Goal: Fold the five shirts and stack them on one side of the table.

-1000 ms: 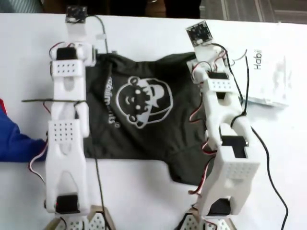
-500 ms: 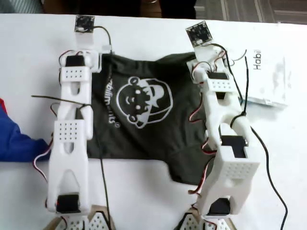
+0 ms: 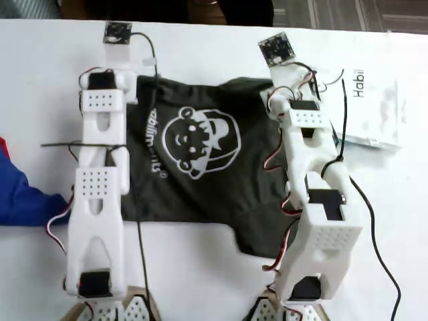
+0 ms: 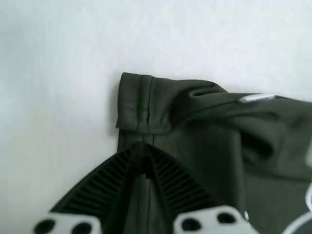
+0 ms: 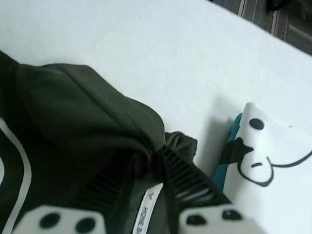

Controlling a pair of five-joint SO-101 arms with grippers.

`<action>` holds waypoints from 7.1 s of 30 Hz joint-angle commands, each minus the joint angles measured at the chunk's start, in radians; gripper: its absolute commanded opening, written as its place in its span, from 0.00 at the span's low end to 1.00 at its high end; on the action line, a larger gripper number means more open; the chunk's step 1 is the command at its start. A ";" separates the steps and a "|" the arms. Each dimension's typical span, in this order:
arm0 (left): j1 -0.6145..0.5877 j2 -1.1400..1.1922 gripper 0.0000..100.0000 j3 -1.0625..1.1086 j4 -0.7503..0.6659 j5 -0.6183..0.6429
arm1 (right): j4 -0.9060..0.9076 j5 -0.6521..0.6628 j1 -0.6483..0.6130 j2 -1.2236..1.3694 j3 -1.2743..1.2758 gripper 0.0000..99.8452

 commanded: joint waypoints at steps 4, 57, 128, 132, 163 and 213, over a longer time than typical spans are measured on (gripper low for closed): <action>0.023 -0.120 0.03 -0.156 0.321 -0.153 | 0.214 -0.002 -0.010 -0.203 -0.048 0.02; 0.094 -1.026 0.09 2.112 -0.081 -0.318 | 0.332 0.000 -0.010 -0.326 -0.055 0.02; -0.002 0.000 0.18 0.074 0.038 -0.219 | 0.390 0.000 -0.031 -0.326 -0.054 0.02; 0.002 0.002 0.03 0.074 0.034 -0.252 | 0.390 0.000 -0.031 -0.326 -0.054 0.02; 0.031 -0.069 0.11 -0.079 0.232 -0.184 | 0.390 0.000 -0.036 -0.326 -0.054 0.02; 0.064 -0.012 0.03 0.051 -0.029 -0.227 | 0.390 0.000 -0.039 -0.326 -0.051 0.02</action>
